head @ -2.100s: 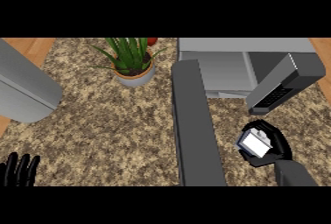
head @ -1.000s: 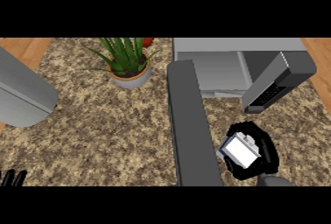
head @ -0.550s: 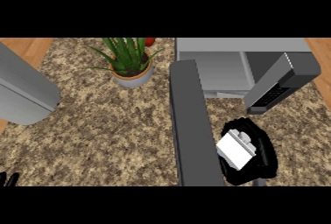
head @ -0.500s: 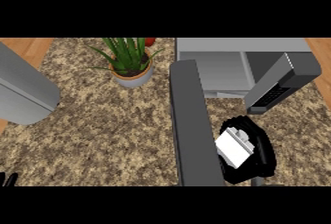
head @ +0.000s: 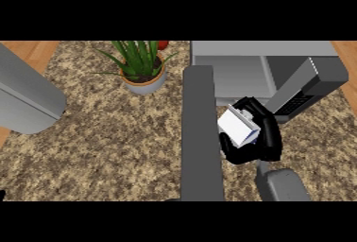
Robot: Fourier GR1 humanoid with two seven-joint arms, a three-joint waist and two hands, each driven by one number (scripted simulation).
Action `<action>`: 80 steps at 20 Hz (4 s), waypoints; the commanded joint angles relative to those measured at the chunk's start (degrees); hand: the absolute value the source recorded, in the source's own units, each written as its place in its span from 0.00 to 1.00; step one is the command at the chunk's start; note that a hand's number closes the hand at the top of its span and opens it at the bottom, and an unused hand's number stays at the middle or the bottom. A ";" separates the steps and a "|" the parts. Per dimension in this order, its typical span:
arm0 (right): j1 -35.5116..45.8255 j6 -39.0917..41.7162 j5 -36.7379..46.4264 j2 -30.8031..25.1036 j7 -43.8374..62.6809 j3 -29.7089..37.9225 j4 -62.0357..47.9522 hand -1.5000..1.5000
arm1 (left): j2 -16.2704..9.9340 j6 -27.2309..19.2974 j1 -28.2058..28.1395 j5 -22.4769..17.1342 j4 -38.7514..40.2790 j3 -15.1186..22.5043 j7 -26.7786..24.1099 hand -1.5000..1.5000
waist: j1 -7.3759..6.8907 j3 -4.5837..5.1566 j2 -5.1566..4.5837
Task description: Pick up the milk, place it into the microwave and close the microwave
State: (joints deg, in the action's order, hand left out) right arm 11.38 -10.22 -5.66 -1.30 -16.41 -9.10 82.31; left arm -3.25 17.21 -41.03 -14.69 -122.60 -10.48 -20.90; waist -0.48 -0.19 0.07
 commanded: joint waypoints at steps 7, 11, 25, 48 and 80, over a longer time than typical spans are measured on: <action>18.44 -8.15 0.93 1.26 -3.77 8.17 -27.84 1.00 | -2.07 2.75 3.86 -2.10 3.71 -3.90 1.69 0.00 | -0.72 0.17 -0.32; 22.85 -3.90 -0.63 0.55 -13.23 12.92 -41.38 1.00 | -0.63 2.78 5.20 -1.21 5.05 -3.68 1.61 0.00 | -0.87 0.14 -0.44; 39.07 -8.98 1.69 -3.24 -31.60 19.63 -65.87 1.00 | -1.39 4.45 7.65 -0.91 6.96 -4.61 2.31 0.00 | -3.28 0.03 -1.35; 47.35 -32.85 10.19 -9.71 -28.48 17.52 -75.28 1.00 | -3.87 4.83 15.84 -0.32 15.15 -7.20 1.52 0.00 | -4.49 -0.01 -2.72; 47.27 -38.32 15.43 -10.46 -25.18 14.18 -78.45 0.00 | -3.50 5.06 21.53 2.70 19.45 -4.25 1.31 0.00 | -7.51 -0.14 -3.95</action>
State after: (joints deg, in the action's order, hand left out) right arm 58.32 -46.57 9.11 -12.77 -40.60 5.59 3.75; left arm -7.17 22.82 -21.07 -13.27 -104.29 -15.68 -19.44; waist -8.52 -0.35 -3.86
